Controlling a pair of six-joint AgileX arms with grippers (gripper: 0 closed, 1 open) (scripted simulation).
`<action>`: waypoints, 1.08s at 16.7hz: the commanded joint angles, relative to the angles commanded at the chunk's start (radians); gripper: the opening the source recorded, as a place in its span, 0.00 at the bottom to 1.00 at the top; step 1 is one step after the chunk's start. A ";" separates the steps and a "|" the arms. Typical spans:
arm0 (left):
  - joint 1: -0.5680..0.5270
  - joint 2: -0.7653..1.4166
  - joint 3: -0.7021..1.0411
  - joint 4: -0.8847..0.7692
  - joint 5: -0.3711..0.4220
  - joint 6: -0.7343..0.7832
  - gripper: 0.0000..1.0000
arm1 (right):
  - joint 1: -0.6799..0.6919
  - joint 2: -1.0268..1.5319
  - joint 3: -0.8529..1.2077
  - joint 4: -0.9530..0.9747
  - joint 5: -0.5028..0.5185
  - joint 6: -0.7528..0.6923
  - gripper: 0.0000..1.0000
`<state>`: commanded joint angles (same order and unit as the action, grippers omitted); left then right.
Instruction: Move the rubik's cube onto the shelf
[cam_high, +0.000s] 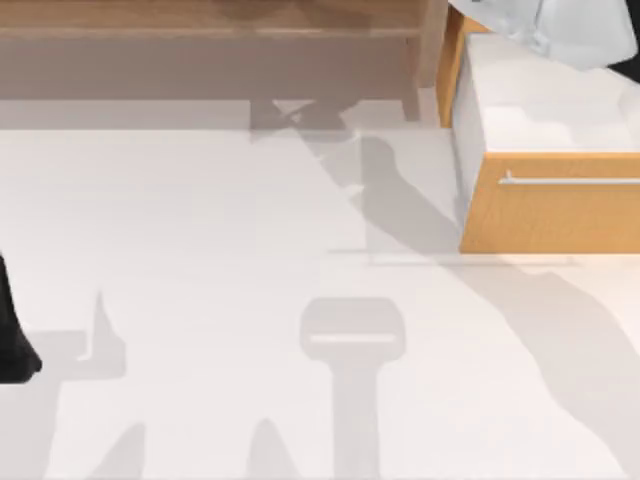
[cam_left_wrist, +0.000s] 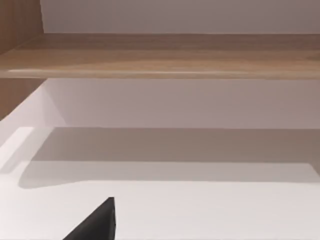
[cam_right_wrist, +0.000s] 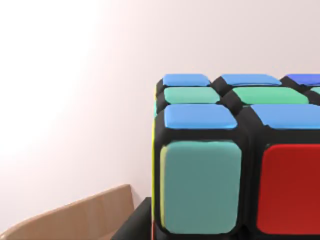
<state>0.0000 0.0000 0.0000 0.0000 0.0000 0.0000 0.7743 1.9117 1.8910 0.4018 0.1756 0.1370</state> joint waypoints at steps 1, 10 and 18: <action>0.000 0.000 0.000 0.000 0.000 0.000 1.00 | 0.013 0.013 -0.022 0.093 0.046 -0.015 0.00; 0.000 0.000 0.000 0.000 0.000 0.000 1.00 | 0.055 0.230 -0.272 0.553 0.502 -0.172 0.00; 0.000 0.000 0.000 0.000 0.000 0.000 1.00 | 0.049 0.407 -0.416 0.578 0.679 -0.232 0.00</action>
<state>0.0000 0.0000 0.0000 0.0000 0.0000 0.0000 0.8236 2.3184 1.4751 0.9796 0.8548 -0.0946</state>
